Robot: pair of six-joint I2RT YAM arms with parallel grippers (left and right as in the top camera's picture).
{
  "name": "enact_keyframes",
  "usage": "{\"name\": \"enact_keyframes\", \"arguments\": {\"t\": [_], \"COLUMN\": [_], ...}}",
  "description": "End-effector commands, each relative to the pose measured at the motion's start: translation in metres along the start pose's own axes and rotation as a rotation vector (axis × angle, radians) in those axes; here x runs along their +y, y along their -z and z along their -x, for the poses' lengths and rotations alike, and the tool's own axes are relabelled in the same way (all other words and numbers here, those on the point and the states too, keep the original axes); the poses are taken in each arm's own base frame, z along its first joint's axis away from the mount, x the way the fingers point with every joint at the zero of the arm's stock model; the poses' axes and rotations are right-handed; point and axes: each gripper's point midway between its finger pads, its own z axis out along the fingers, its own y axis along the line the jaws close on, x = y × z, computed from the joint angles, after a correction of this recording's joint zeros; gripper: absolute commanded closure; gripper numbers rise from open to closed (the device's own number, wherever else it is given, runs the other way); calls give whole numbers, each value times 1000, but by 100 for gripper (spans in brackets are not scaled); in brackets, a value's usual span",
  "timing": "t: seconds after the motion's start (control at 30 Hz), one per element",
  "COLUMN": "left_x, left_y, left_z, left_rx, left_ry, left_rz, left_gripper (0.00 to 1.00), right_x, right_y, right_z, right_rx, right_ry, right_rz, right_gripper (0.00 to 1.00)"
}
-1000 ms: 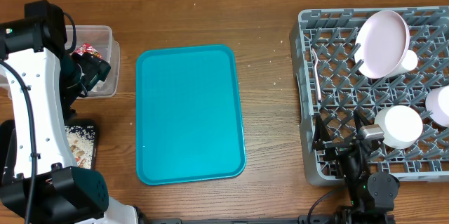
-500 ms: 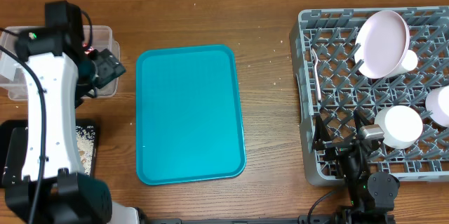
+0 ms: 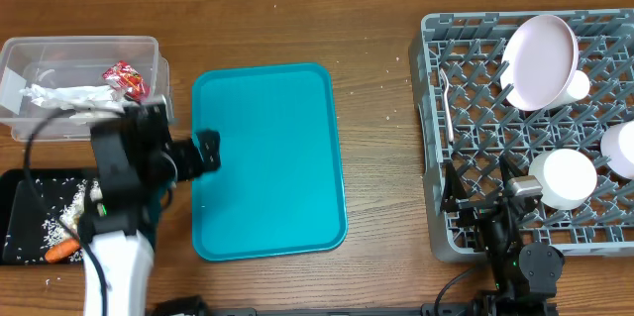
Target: Sort waste into correct bins and load items into the dishwasher
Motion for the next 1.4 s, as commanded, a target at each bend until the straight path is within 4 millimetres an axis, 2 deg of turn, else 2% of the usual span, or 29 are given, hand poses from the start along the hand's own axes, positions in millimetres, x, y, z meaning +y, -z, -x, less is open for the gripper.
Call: {"name": "enact_keyframes", "arguments": {"t": [0.0, 0.23, 0.37, 0.67, 1.07, 1.23, 1.37], "left_x": [-10, -12, -15, -22, -28, -36, -34], "left_y": [2, -3, -7, 3, 23, 44, 43], "left_z": [-23, -63, -74, -78, -63, -48, -48], "left_rx": [-87, -216, -289, -456, -567, -683, -679], "left_ry": [-96, -161, -177, -223, -253, -288, -284], "left_rz": [-68, -105, -135, -166, -170, -189, -178], "left_gripper": [0, 0, 0, 0, 0, 0, 0], "right_x": [-1, -1, -1, -1, -1, -1, -1], "right_y": [0, 0, 0, 0, 0, 0, 0], "right_z": [-2, -2, -2, -2, -2, -2, -2], "right_rx": [-4, -4, -4, -4, -4, -4, -4], "right_ry": [4, 4, 4, 4, 4, 4, 4], "right_rz": [-4, -4, -5, -4, -4, -4, -4], "right_gripper": [0, 0, 0, 0, 0, 0, 0]}}
